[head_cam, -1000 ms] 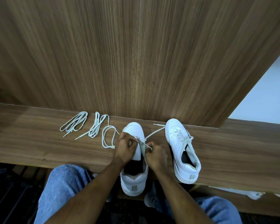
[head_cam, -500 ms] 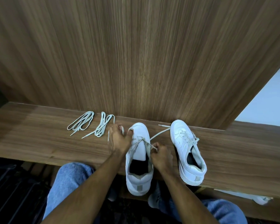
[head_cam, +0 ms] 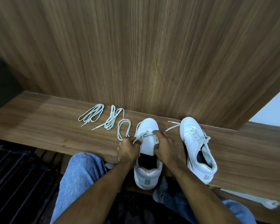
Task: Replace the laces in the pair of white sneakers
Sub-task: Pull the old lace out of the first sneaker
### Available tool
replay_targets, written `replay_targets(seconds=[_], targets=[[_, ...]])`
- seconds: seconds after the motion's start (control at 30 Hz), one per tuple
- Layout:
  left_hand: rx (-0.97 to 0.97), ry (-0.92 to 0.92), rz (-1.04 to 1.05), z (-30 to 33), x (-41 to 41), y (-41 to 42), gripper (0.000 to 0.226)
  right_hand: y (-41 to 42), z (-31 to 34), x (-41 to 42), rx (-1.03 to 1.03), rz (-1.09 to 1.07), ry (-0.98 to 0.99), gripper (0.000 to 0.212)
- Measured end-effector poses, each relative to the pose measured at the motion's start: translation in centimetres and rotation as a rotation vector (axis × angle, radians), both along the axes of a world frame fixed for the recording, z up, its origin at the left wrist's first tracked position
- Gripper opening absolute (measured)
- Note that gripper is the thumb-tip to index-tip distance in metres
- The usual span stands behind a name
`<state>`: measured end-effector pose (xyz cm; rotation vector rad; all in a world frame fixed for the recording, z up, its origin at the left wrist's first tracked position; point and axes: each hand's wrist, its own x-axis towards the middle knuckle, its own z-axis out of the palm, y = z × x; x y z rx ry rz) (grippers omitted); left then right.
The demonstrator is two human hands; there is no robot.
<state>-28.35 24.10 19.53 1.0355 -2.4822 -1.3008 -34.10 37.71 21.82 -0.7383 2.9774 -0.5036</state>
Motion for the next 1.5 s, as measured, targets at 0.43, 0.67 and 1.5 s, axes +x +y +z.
replay_targets(seconds=[0.43,0.67,1.5], targets=[[0.031,-0.009,0.024,-0.3,0.0,0.0,0.028,-2.1,0.1,-2.4,-0.538,-0.415,-0.255,0.019],[-0.025,-0.010,-0.001,-0.2,0.1,0.2,0.027,-0.7,0.4,-1.9,-0.361,-0.328,-0.102,0.036],[-0.031,0.015,-0.041,-0.2,0.4,-0.1,0.026,-0.8,-0.4,-2.8,-0.271,-0.096,0.101,0.034]])
